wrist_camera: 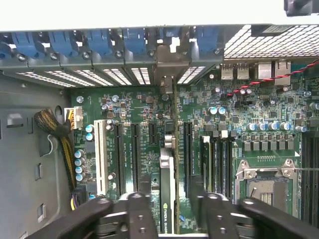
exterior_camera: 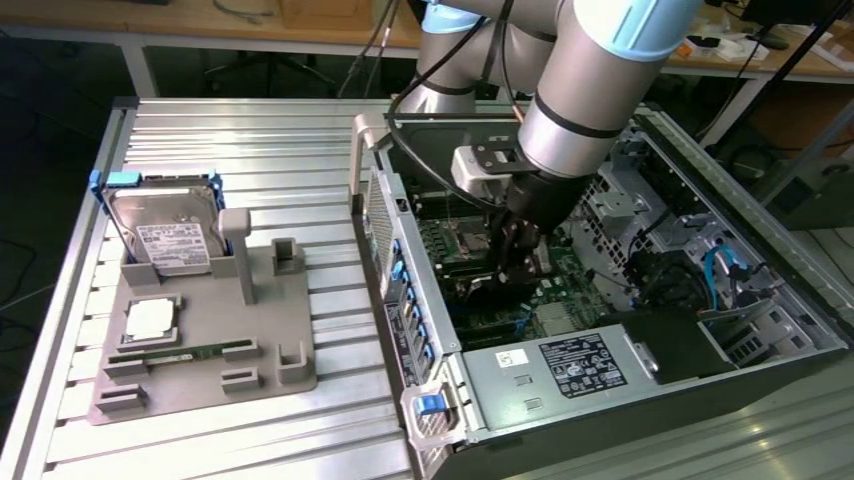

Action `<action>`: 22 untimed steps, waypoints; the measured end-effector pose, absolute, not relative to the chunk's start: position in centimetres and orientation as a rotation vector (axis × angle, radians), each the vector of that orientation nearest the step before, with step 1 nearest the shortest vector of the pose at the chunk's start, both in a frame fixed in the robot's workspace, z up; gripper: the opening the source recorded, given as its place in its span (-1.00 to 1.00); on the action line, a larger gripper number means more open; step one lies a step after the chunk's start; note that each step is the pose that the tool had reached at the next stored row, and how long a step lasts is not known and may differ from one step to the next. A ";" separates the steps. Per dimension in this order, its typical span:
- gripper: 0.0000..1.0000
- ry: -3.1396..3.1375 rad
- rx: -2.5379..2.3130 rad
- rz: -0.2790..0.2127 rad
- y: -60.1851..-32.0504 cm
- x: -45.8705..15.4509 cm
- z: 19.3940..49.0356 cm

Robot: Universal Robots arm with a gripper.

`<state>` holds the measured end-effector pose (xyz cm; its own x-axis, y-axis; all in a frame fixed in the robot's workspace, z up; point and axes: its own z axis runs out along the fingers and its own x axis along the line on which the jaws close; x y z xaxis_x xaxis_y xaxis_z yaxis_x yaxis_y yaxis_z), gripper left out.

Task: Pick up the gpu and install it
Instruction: 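Insert the gpu into the slot, then press down on the gpu until it lock into place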

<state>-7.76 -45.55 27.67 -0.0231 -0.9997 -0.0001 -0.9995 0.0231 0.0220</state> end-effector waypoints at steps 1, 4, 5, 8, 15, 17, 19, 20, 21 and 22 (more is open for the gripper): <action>-0.26 -2.236 2.185 -0.025 -45.6 -7.8 27.7; -0.51 -2.236 2.185 -0.025 -45.6 -7.8 27.7; -0.51 -2.236 2.185 -0.025 -45.6 -7.8 27.7; -0.79 -2.236 2.185 -0.025 -45.6 -7.8 27.7; -0.79 -2.236 2.185 -0.025 -45.6 -7.8 27.7; -0.79 -2.236 2.185 -0.025 -45.5 -7.8 27.7; -0.79 -2.236 2.185 -0.025 -45.6 -7.8 27.7; -0.79 -2.236 2.185 -0.025 -45.5 -7.8 27.7; -0.79 -2.235 2.185 -0.024 -45.5 -7.8 27.7; -0.79 -2.236 2.185 -0.023 -45.5 -7.8 27.5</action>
